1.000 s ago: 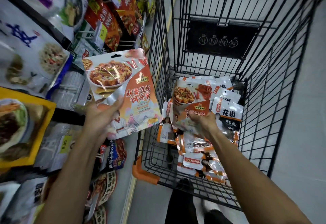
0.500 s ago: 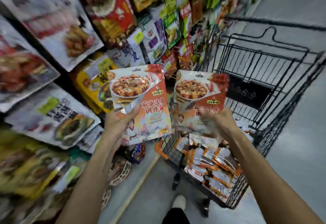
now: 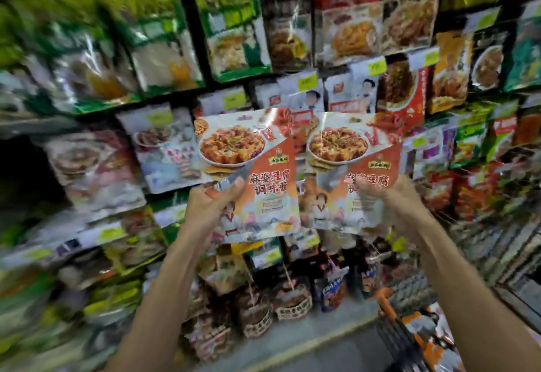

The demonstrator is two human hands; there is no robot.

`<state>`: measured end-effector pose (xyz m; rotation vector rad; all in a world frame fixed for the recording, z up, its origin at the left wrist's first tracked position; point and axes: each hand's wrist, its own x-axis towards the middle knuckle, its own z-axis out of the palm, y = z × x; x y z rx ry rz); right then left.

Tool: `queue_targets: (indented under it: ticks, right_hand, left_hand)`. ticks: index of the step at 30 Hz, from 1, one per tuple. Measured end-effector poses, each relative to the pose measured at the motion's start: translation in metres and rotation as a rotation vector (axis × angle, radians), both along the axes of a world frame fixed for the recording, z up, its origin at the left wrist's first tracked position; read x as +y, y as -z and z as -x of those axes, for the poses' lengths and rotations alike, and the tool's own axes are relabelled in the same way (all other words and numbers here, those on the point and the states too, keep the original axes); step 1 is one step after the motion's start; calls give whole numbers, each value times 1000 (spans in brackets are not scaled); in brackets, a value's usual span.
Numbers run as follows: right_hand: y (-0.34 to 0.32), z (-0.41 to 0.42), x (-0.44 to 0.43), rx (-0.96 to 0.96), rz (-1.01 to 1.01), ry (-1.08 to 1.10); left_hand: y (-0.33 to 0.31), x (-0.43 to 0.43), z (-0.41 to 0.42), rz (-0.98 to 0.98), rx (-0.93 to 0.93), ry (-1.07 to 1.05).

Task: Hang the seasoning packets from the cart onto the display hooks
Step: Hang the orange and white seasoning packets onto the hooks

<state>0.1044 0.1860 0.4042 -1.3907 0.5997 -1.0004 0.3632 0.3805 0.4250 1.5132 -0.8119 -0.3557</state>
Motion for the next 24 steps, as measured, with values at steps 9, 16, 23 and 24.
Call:
queue_targets:
  ticks: [9,16,23,24]
  right_hand:
    - [-56,-152,101,-60,116,-249]
    - [-64,-232,169,-64,134,-301]
    - [-56,-272,199,-29,141,-311]
    - [-55,-276,198,-30,139,-323]
  left_hand:
    - [-33,164,-101,109,53,-177]
    - [-12,235,-173,28,85,-215]
    - [5,228,-237,-15,120,-200]
    - [4,225,-244,-16,120,-190]
